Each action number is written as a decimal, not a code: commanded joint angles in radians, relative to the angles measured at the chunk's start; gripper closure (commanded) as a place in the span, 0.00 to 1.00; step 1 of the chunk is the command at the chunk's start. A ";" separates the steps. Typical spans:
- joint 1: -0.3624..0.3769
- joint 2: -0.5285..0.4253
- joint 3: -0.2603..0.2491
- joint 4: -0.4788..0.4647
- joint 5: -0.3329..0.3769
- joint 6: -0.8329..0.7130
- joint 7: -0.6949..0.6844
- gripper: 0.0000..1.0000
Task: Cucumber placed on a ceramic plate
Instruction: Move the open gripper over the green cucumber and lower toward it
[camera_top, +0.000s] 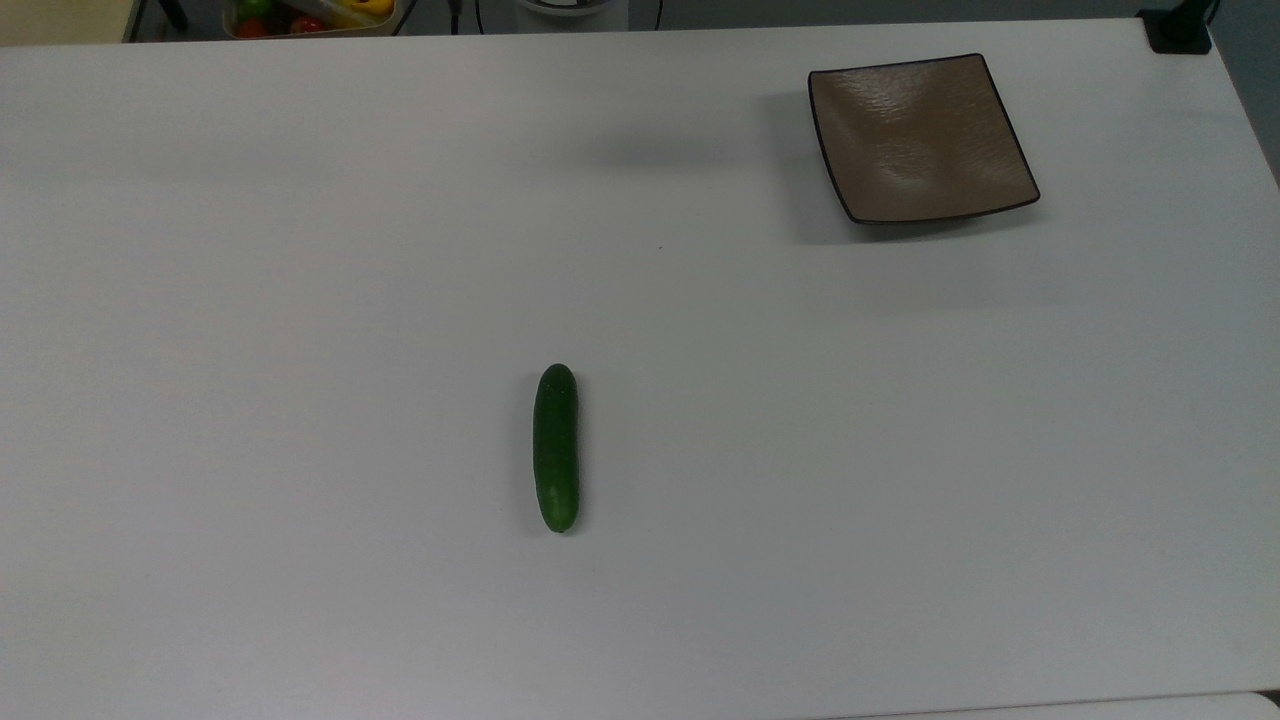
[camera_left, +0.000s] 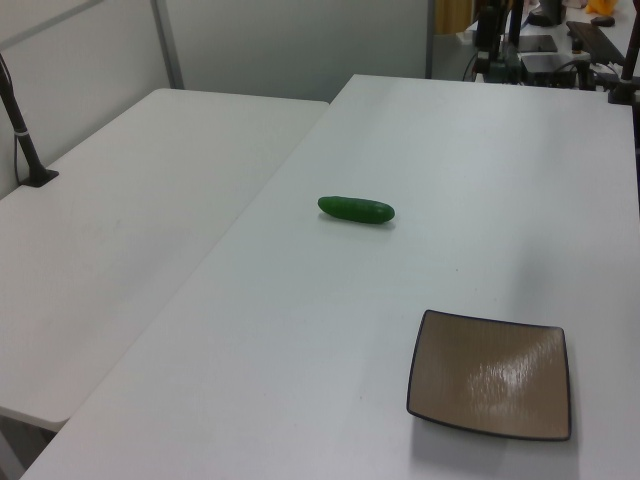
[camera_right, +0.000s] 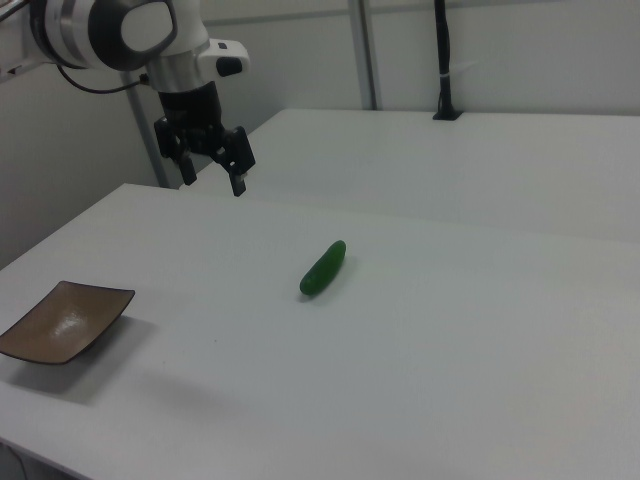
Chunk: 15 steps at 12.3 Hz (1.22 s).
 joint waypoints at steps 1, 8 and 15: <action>0.012 -0.025 -0.014 -0.037 0.021 0.032 -0.015 0.00; 0.027 0.006 -0.013 -0.039 0.012 0.093 -0.027 0.00; 0.032 0.106 -0.013 -0.022 0.005 0.315 -0.018 0.00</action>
